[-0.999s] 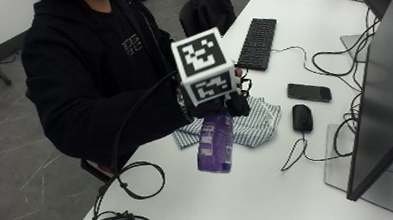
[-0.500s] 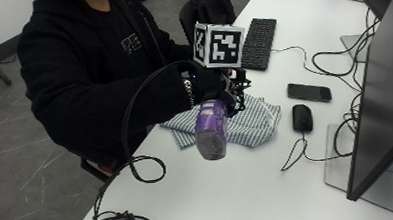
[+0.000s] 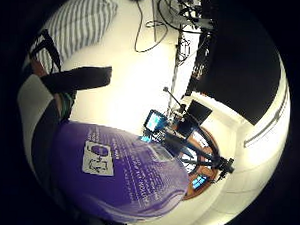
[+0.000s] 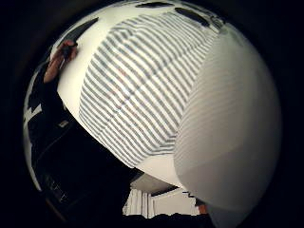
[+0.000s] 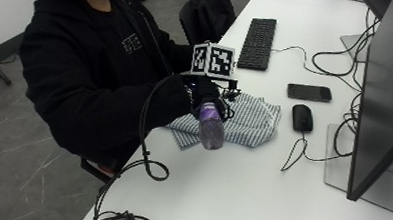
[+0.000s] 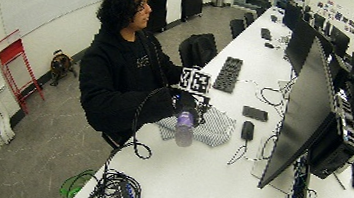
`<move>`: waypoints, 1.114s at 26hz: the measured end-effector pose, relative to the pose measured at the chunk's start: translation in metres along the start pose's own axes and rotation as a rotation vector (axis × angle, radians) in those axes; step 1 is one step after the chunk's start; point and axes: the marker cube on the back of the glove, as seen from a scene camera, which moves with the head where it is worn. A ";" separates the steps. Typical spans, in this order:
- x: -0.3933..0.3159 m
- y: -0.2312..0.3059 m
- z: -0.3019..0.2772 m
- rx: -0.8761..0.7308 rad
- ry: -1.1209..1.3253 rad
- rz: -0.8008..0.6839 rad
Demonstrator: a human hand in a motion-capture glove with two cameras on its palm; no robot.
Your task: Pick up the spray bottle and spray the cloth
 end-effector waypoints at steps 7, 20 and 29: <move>-0.001 -0.034 0.009 -0.033 0.000 0.023; 0.011 -0.007 -0.049 0.198 -0.080 0.026; 0.013 -0.025 -0.162 0.670 -0.416 -0.090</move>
